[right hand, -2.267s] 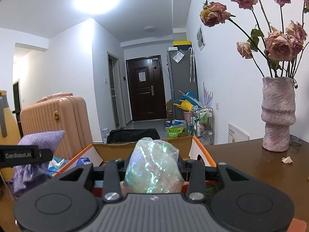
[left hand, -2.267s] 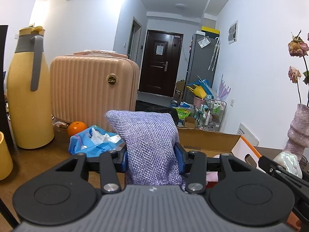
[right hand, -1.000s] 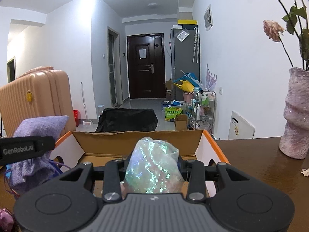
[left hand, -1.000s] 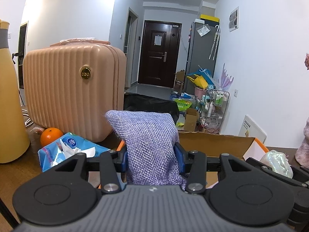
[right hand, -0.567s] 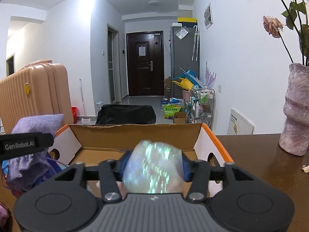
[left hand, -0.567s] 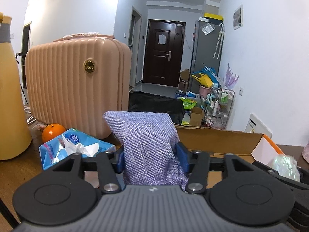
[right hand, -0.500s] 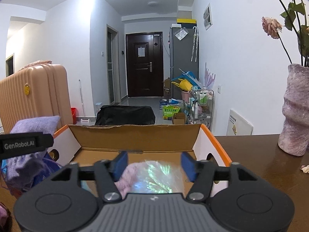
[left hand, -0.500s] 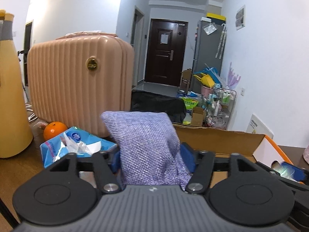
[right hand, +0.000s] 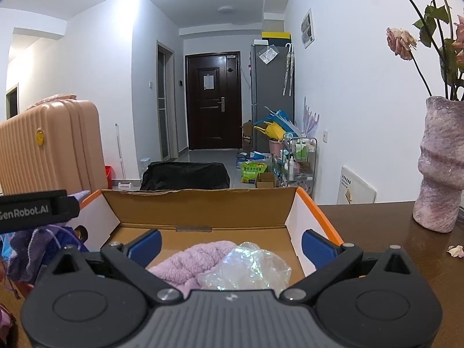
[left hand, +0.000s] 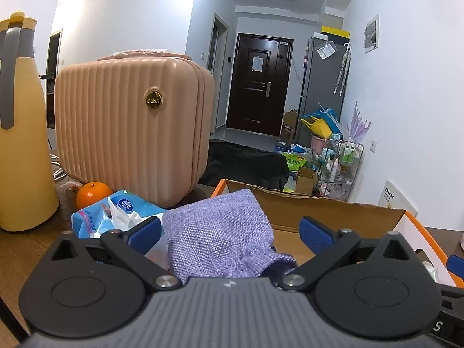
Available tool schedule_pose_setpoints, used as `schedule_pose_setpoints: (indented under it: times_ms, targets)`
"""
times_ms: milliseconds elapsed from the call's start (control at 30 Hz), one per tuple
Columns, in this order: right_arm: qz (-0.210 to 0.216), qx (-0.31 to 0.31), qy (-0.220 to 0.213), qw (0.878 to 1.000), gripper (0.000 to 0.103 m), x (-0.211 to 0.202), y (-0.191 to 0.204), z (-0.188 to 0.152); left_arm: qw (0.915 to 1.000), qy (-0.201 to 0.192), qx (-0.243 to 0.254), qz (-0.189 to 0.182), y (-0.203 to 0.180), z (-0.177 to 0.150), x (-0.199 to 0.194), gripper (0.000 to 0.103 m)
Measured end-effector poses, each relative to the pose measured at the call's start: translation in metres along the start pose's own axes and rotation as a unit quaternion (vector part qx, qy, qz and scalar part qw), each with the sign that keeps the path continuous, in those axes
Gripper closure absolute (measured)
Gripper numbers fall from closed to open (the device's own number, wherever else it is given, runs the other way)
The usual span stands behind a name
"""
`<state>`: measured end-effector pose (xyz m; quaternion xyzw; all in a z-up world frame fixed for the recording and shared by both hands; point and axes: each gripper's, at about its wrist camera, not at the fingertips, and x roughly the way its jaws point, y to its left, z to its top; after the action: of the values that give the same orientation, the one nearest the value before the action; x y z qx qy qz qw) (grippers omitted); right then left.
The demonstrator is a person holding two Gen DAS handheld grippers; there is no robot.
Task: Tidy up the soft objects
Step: 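Open the right tool dropping the iridescent bag while the left tool releases the purple pouch, then withdraw both open tools from the box back toward the table items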
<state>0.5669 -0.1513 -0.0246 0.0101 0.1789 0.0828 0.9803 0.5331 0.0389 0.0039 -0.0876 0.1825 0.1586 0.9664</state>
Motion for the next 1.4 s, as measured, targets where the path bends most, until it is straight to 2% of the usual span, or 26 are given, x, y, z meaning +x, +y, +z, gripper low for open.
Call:
schedule_pose_setpoints:
  times_ms: [533, 1067, 1400]
  targets:
    - [0.004, -0.008, -0.018, 1.0, 0.0, -0.021, 0.002, 0.001, 0.9999, 0.006, -0.014, -0.003, 0.005, 0.005, -0.007, 0.0]
    - [0.008, -0.018, -0.041, 0.999, 0.0, -0.068, -0.005, -0.009, 0.9997, 0.012, -0.013, -0.014, 0.018, 0.002, -0.044, 0.0]
    - [0.016, -0.021, -0.048, 0.999, 0.0, -0.102, -0.01, -0.019, 0.9991, 0.012, 0.003, -0.04, 0.022, -0.001, -0.077, 0.0]
